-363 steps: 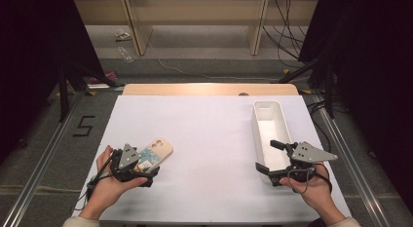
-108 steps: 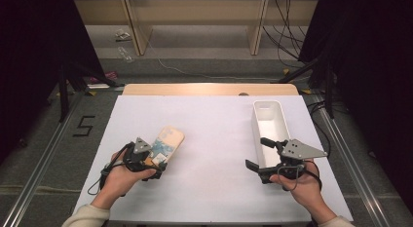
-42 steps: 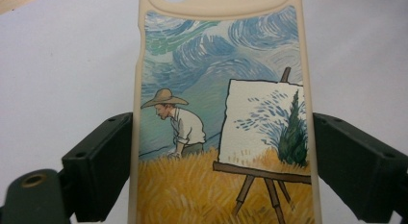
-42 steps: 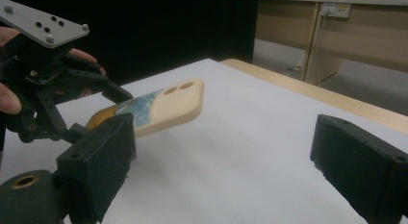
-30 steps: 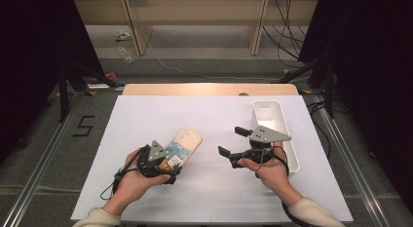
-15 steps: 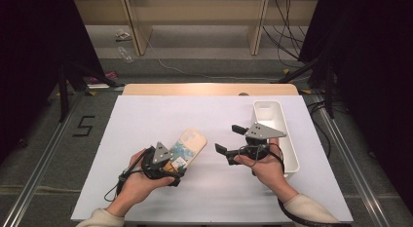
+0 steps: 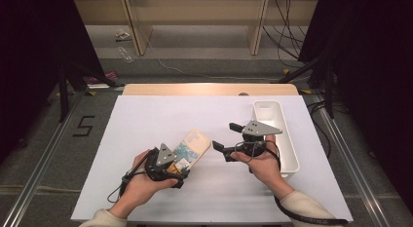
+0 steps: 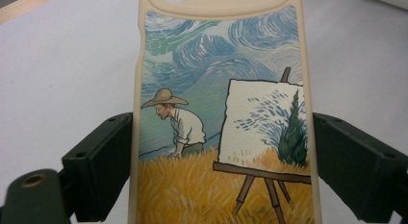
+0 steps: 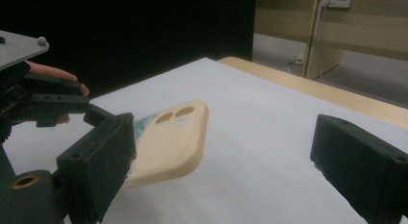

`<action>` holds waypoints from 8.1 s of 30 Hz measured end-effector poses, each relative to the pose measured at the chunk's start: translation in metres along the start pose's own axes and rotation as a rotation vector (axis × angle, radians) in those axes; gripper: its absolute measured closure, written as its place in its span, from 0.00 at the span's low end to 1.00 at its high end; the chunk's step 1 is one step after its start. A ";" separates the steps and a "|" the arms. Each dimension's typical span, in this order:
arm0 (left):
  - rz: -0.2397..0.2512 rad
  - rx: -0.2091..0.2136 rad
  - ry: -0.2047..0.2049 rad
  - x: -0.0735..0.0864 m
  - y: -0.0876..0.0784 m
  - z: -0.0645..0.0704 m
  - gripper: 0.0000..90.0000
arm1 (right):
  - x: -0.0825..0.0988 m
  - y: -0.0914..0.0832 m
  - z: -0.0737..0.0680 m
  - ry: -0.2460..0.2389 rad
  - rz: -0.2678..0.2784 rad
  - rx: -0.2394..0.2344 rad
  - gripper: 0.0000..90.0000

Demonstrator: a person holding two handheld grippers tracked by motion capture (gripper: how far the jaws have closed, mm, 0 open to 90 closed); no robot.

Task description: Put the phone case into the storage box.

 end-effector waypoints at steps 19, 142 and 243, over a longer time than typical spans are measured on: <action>0.006 0.017 0.019 -0.003 0.002 0.010 0.12 | 0.001 0.011 0.004 0.018 -0.020 0.004 0.11; 0.037 0.028 0.056 -0.012 0.011 0.032 0.12 | 0.007 0.050 -0.010 0.239 -0.101 -0.186 0.72; 0.222 0.242 0.117 -0.037 0.026 0.029 0.64 | -0.043 0.012 -0.053 -0.102 -0.172 -0.426 0.88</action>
Point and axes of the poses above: each handheld gripper's, and its own axes: y roughly forward along the jaws, x roughly out of its underside, z roughly to its right, the point moved 8 cm from there along y, roughly forward along the jaws, and after that the axes turned 4 degrees about y, right-handed, at the moved point
